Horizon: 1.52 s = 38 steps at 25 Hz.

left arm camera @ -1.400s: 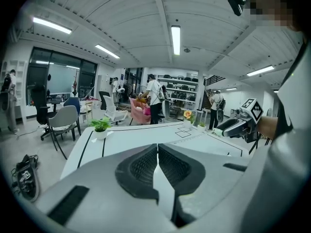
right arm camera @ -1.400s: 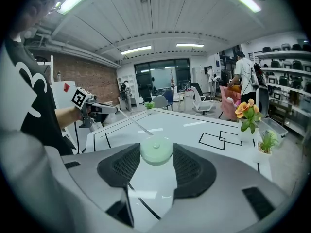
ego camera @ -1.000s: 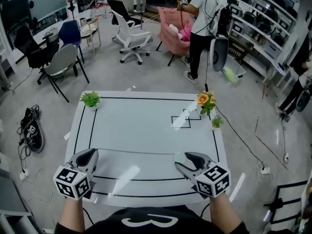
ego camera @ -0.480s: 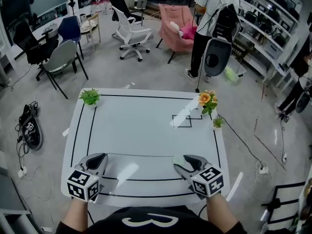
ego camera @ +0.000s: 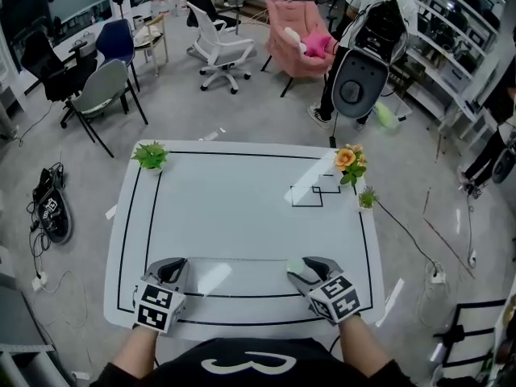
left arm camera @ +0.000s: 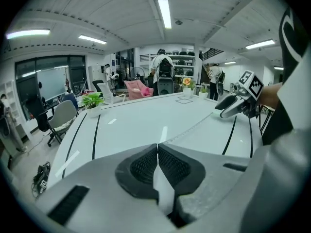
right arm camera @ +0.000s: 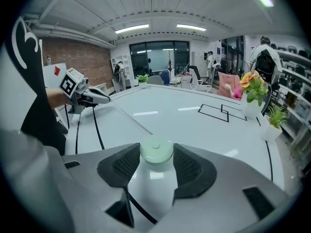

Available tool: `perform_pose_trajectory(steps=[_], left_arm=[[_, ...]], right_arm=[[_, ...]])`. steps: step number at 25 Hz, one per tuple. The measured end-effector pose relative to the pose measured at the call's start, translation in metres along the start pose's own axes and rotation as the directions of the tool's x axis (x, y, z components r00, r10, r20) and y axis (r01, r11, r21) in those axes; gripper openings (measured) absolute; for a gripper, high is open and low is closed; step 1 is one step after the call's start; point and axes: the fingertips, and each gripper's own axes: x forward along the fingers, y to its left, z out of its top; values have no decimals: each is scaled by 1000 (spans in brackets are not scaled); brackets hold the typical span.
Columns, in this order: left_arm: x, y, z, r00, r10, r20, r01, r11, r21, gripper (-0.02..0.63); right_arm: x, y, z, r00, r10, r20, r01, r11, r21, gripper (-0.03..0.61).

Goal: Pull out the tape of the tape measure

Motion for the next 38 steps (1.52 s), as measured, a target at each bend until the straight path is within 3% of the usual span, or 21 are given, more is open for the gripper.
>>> perform_pose_trajectory(steps=[8,13,16,22,25,28,31,33,35,38], left_arm=[[17,-8,-20,995,-16,-96,22,998,64,14],[21,-10,-24,992,-40,-124,47,997,60,18],[20,-9,-25,991,-53,-124,59,997,41,81],[3,-7,-16,991,-125,-36,119,984,-131,158],[-10,-7,-8,992,-127,-7,125,980,-153,175],[-23,-16,14,986,-149,71,158,974,-164,175],[-35,-35,41,970,-187,153,212,964,-161,175],[-44,-51,58,953,-222,206,256,954,-158,168],[-54,-69,77,923,-280,263,326,933,-153,151],[-71,-97,102,859,-386,337,448,885,-128,48]], right_arm=[[12,-6,-12,999,-8,-39,8,1000,-11,218],[13,-3,-10,1000,15,-25,-15,1000,-4,219],[10,-4,-7,1000,16,-2,-15,1000,10,221],[-13,-3,7,997,4,79,-8,999,45,221],[-30,4,19,989,16,147,-28,997,75,219],[-46,13,33,975,37,220,-63,992,113,218],[-62,16,46,962,32,270,-70,989,129,211],[-73,20,54,950,34,309,-81,987,140,170],[-84,26,63,935,43,353,-101,984,146,113],[-97,35,76,913,64,403,-130,982,138,31]])
